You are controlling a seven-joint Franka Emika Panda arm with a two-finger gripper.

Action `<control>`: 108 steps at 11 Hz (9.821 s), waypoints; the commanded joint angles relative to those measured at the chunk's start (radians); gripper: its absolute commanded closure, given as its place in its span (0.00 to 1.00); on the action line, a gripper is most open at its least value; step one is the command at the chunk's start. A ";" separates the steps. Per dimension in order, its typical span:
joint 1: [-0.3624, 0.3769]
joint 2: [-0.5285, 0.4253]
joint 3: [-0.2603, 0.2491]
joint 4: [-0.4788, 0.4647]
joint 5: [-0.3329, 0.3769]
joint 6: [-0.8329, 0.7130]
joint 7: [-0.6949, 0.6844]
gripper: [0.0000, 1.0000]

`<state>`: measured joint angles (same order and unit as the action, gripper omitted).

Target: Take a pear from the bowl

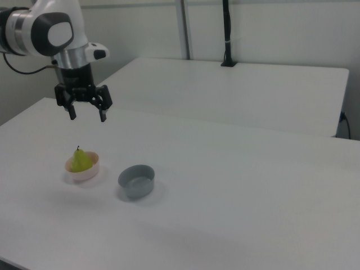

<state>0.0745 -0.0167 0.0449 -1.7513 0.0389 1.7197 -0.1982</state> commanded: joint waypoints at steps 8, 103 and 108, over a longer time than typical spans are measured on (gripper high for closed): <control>0.206 0.193 0.015 -0.137 0.003 0.374 0.299 0.00; 0.048 -0.002 -0.326 0.107 0.003 -0.051 0.112 0.00; 0.033 0.007 -0.240 0.099 -0.016 -0.039 -0.044 0.00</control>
<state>0.1125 -0.0009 -0.2061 -1.6404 0.0380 1.6953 -0.1523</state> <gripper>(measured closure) 0.000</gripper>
